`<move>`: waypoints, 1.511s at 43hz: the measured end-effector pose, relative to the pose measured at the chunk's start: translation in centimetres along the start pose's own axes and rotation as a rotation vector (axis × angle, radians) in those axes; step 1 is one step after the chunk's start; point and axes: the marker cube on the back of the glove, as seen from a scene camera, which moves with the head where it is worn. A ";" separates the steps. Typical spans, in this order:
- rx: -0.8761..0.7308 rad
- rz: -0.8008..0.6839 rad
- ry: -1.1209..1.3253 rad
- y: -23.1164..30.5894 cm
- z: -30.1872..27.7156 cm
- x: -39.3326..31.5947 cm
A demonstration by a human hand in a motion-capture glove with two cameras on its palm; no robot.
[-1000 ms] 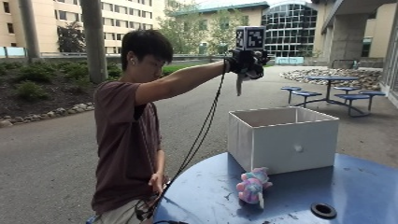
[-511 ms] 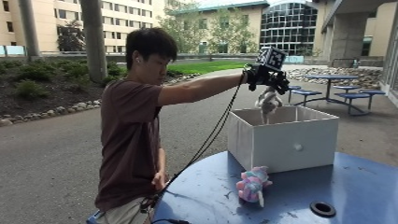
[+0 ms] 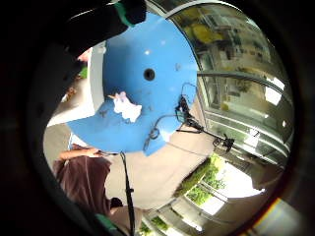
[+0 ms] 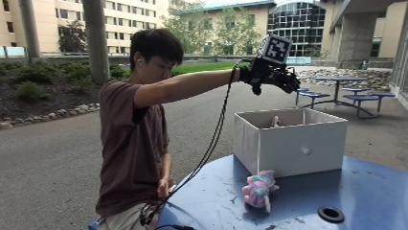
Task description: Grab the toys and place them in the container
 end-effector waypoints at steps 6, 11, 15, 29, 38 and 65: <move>-0.003 0.101 -0.037 2.8 0.9 6.7; -0.004 0.217 -0.036 5.0 2.4 12.6; 0.005 0.273 -0.090 5.6 4.2 15.7; -0.079 0.060 -0.167 -0.2 21.4 14.9; -0.199 0.023 -0.198 -4.0 32.2 12.2; -0.041 -0.015 -0.291 -3.2 33.0 10.9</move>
